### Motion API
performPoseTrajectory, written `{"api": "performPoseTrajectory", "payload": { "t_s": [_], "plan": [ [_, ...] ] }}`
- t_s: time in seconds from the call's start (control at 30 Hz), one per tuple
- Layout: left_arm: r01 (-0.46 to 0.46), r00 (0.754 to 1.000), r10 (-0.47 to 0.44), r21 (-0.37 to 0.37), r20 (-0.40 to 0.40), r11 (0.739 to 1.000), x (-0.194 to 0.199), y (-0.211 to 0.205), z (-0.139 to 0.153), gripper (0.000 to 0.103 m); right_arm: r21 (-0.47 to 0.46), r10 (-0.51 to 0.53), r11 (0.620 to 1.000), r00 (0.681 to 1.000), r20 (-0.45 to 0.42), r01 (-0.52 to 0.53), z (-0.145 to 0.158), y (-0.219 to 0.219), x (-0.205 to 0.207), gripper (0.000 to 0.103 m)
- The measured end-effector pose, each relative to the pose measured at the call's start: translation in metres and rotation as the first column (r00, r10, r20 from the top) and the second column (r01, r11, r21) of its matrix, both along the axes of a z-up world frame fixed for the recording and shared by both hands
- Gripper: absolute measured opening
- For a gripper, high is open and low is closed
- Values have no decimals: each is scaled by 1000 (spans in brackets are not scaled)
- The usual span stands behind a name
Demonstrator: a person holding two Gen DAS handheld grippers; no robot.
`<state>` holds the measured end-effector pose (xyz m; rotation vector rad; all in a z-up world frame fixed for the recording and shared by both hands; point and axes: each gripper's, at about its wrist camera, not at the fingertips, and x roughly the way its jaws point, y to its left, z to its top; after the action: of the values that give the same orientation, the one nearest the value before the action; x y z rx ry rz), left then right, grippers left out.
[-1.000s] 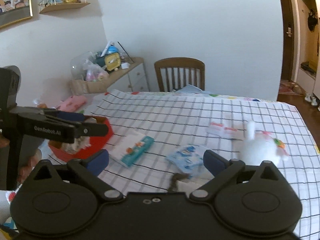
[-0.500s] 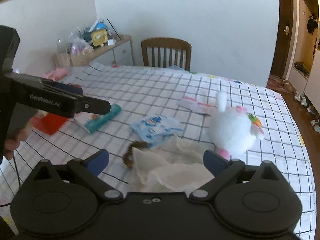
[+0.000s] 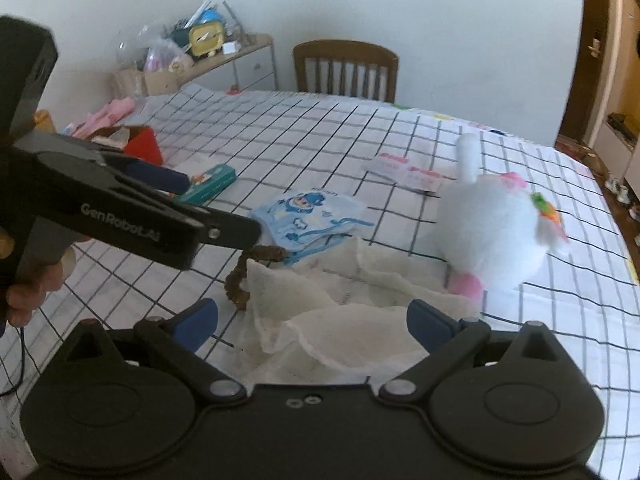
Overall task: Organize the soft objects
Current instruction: 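Close the left tool on the brown hair tie while the right tool grasps the white mesh cloth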
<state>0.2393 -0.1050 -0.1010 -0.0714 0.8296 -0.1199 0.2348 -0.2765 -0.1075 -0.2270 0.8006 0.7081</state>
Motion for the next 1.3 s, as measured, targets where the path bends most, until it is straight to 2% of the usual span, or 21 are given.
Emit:
{"api": "performPoseTrajectory", "payload": {
  "t_s": [0.23,0.3,0.47,0.6,0.77,0.9,1.07,1.17,1.3],
  "plan": [
    [-3,999,3,9,-51,1000,11,2,-16,100,-62,56,997,998,-8,-56,-17,15,5,101],
    [-2,998,3,5,-60,1000,13,3,-20,94,-71,57,996,998,-16,-58,-22,16,7,100],
    [22,997,-24,-17,-79,1000,18,4,-26,68,-86,46,995,998,-42,-49,-31,13,11,94],
    [34,995,-39,-52,-92,998,21,6,-29,56,-101,39,994,997,-60,-45,-36,11,13,83],
    [57,992,-67,-96,-105,994,24,6,-32,35,-115,28,993,997,-70,-36,-41,5,13,75],
    [58,991,-75,-141,-113,988,25,9,-34,31,-123,24,992,998,-49,-30,-41,3,11,67],
    [64,990,-82,-147,-115,987,23,10,-33,16,-128,10,992,999,-35,-15,-40,2,10,60],
    [75,990,-90,-131,-108,989,21,9,-31,13,-130,-8,991,1000,-28,4,-39,1,9,49],
    [72,991,-85,-122,-101,990,18,10,-29,11,-136,-27,990,1000,-15,24,-37,0,7,27]
  ]
}}
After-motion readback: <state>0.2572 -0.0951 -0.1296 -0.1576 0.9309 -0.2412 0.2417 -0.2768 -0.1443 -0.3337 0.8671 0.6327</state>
